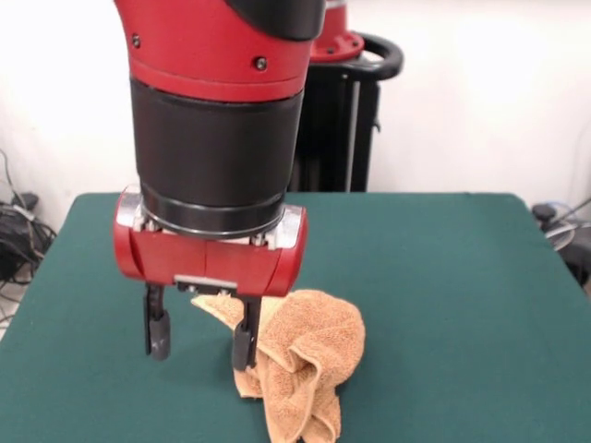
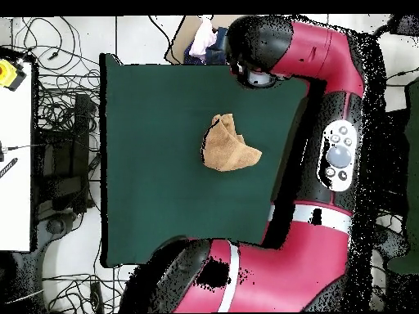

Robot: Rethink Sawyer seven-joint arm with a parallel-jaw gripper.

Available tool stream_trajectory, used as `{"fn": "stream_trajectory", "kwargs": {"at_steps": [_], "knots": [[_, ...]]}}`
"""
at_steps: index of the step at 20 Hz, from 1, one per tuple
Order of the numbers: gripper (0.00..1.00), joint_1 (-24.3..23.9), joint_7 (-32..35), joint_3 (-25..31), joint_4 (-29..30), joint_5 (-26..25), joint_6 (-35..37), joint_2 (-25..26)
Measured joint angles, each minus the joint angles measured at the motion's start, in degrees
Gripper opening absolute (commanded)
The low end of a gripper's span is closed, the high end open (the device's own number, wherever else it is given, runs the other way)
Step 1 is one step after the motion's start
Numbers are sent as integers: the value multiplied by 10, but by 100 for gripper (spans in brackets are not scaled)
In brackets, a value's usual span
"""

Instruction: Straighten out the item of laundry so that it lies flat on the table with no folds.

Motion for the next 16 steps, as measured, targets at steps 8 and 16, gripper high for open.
{"fn": "stream_trajectory", "kwargs": {"at_steps": [8, 16], "knots": [[100, -5, 0, 0, 66, 9, -1, -34], [100, -11, 0, 0, 152, 14, -14, -68]]}}
